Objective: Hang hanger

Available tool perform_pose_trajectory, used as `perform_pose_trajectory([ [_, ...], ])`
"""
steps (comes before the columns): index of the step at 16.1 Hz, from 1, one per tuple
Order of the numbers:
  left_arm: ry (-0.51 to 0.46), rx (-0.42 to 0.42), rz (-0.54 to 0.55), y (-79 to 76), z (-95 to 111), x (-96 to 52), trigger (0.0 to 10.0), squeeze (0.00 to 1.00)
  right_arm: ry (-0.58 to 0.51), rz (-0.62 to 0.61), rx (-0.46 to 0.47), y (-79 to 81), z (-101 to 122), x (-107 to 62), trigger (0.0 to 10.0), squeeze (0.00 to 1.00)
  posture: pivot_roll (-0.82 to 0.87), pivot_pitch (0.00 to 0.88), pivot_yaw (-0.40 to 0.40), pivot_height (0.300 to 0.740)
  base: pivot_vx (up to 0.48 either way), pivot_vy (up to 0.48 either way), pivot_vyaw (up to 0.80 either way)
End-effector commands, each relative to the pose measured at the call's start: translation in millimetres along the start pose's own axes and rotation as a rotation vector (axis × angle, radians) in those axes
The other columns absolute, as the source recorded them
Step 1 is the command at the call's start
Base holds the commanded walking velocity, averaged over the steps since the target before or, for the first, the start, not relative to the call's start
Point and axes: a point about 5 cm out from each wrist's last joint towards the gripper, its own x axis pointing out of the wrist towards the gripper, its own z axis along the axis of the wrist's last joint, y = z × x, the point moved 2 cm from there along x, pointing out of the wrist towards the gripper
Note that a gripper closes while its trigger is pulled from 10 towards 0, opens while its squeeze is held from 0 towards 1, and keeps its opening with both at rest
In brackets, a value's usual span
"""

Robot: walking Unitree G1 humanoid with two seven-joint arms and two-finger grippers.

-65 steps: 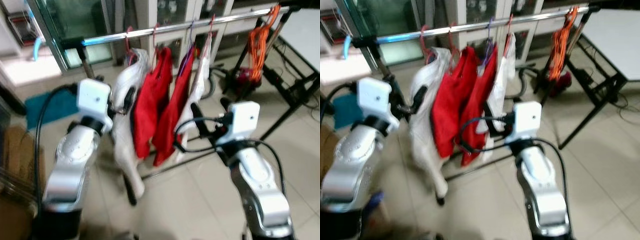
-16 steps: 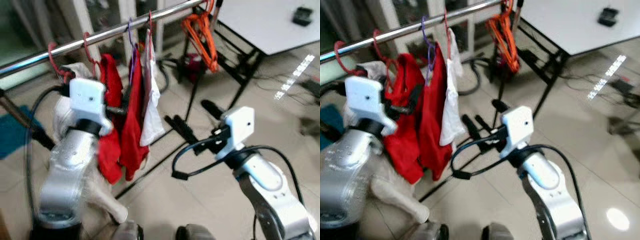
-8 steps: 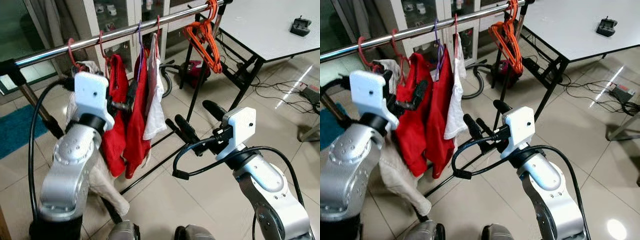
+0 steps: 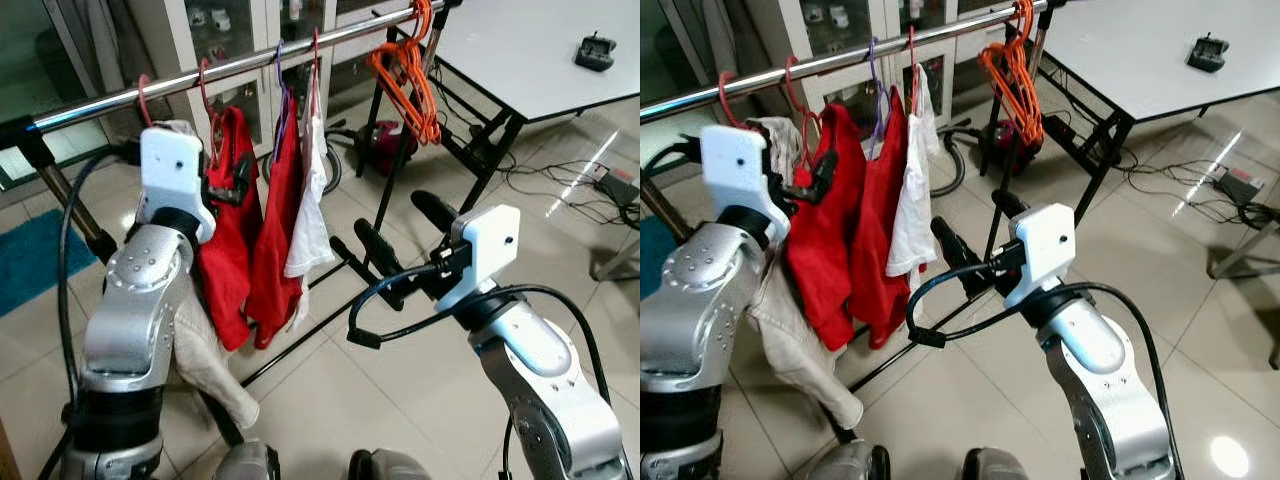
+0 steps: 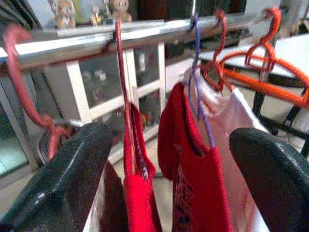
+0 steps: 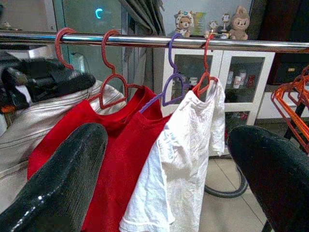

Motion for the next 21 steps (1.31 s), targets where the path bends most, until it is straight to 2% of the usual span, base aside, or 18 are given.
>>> perform_pose_trajectory([
  [1,0.017,0.018,0.011,2.9,0.4,6.1,10.0,1.0,0.009,-0.001,0.004,-4.6,0.8,-0.6,10.0,0.0,-0.01,0.074,-0.002,0.74,0.0,0.0,0.0],
  [4,0.015,0.006,-0.019,0.2,-2.1,15.5,10.0,1.0,0.012,0.014,0.006,-4.5,1.1,-1.1,10.0,0.0,-0.02,0.078,-0.005,0.74,0.0,0.0,0.0],
  [6,0.01,0.037,-0.024,-1.5,-0.2,28.1,10.0,1.0,0.013,0.016,0.006,-5.0,1.3,-1.1,10.0,0.0,-0.02,0.082,-0.006,0.74,0.0,0.0,0.0],
  [7,0.008,0.037,-0.027,-2.0,0.4,30.0,10.0,0.79,0.013,0.017,0.005,-4.8,1.3,-1.2,10.0,0.0,-0.02,0.084,-0.005,0.74,0.0,0.0,0.0],
  [8,0.009,0.043,-0.039,-3.3,1.3,34.5,10.0,0.3,0.014,0.019,0.004,-4.5,1.3,-1.4,10.0,0.0,-0.02,0.085,-0.003,0.74,0.0,0.0,0.0],
  [9,0.018,0.055,-0.042,-3.0,1.6,40.7,10.0,0.0,0.016,0.02,0.003,-4.1,1.4,-1.5,10.0,0.0,-0.02,0.087,0.001,0.74,0.0,0.0,0.0],
  [11,0.023,0.089,0.006,6.8,4.0,52.4,10.0,0.0,0.019,0.016,0.007,-4.5,1.2,-2.6,10.0,0.0,-0.03,0.09,0.01,0.74,0.0,0.0,0.0],
  [13,0.033,0.065,0.031,13.9,6.8,58.5,10.0,0.0,0.028,0.011,0.01,-5.1,0.4,-4.1,10.0,0.0,-0.04,0.093,0.018,0.74,0.0,0.0,0.0],
  [15,0.039,0.047,0.025,13.9,7.2,60.8,10.0,0.0,0.04,0.018,0.015,-4.6,-0.4,-5.0,10.0,0.0,-0.04,0.094,0.017,0.74,0.0,0.0,0.0],
  [18,0.033,0.005,0.002,15.2,16.9,65.5,10.0,0.0,0.08,0.104,-0.008,0.9,-1.5,-10.3,10.0,0.0,-0.05,0.094,0.027,0.74,0.0,0.0,0.0],
  [20,0.079,-0.03,-0.01,15.3,14.2,67.4,10.0,0.0,0.091,0.136,-0.011,-1.5,1.2,-13.6,10.0,0.0,-0.05,0.101,0.027,0.74,0.0,0.0,0.0],
  [21,0.086,-0.016,0.0,16.7,16.8,69.6,10.0,0.0,0.098,0.162,-0.011,-2.1,2.6,-15.1,10.0,0.0,-0.05,0.099,0.025,0.74,0.0,0.0,0.0],
])
